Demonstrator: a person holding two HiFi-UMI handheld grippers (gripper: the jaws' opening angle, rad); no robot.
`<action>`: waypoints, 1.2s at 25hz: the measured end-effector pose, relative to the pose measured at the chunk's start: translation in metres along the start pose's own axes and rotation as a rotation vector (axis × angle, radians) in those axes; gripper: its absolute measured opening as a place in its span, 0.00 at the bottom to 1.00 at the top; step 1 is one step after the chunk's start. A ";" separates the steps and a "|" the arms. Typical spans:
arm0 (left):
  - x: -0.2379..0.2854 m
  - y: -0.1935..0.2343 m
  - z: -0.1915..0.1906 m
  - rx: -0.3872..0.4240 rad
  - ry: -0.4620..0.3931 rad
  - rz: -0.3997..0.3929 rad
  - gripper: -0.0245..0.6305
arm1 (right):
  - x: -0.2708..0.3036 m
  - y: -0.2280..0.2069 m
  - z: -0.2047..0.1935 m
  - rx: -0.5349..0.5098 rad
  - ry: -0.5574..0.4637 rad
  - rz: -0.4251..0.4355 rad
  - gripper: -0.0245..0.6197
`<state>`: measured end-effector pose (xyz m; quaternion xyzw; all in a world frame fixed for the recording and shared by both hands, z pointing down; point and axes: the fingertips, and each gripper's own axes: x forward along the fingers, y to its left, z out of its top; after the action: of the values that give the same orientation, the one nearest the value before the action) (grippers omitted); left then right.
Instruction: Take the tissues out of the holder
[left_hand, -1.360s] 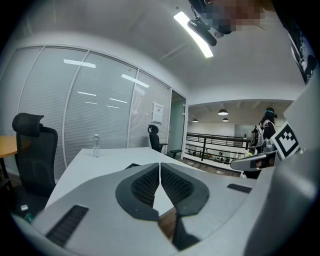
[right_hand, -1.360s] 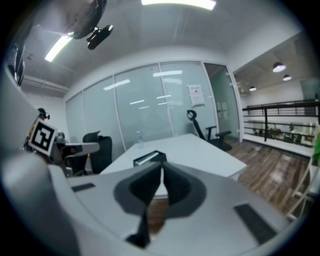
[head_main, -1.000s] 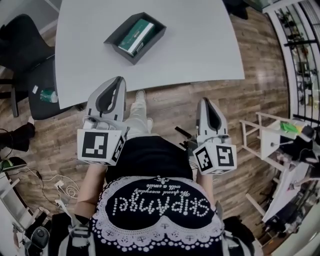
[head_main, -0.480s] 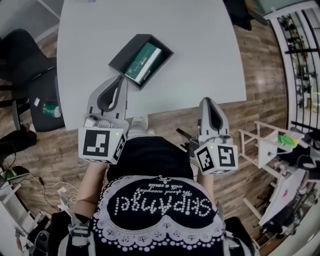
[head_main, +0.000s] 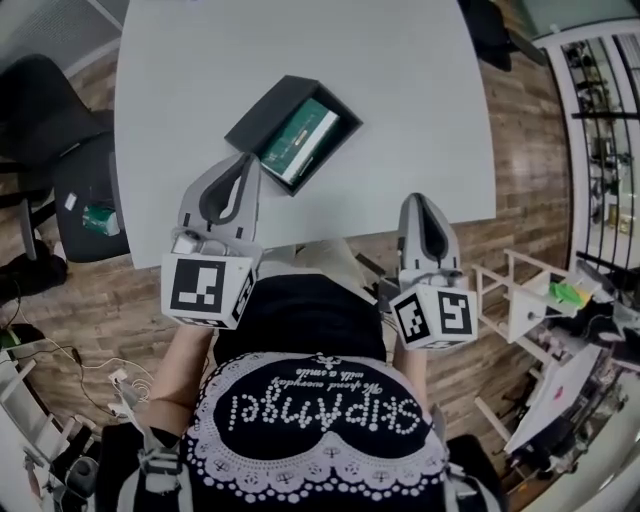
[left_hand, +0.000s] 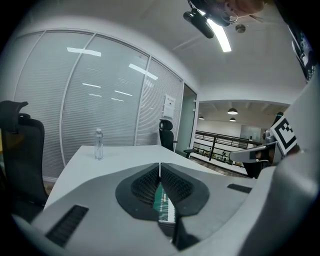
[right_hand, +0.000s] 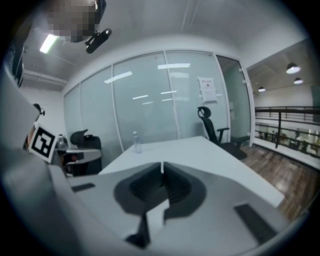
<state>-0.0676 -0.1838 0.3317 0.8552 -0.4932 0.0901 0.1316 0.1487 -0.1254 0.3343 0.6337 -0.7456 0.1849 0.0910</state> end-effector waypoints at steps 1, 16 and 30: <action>-0.001 0.002 -0.003 -0.006 0.001 0.003 0.08 | 0.002 0.001 -0.001 -0.001 0.003 0.005 0.09; -0.016 0.015 -0.007 -0.024 0.003 0.069 0.08 | 0.017 0.017 -0.005 -0.014 0.031 0.081 0.09; -0.012 0.006 0.003 -0.053 -0.027 0.145 0.08 | 0.044 0.013 0.012 -0.059 0.036 0.216 0.09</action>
<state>-0.0788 -0.1775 0.3263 0.8145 -0.5579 0.0747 0.1406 0.1292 -0.1685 0.3376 0.5433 -0.8129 0.1831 0.1025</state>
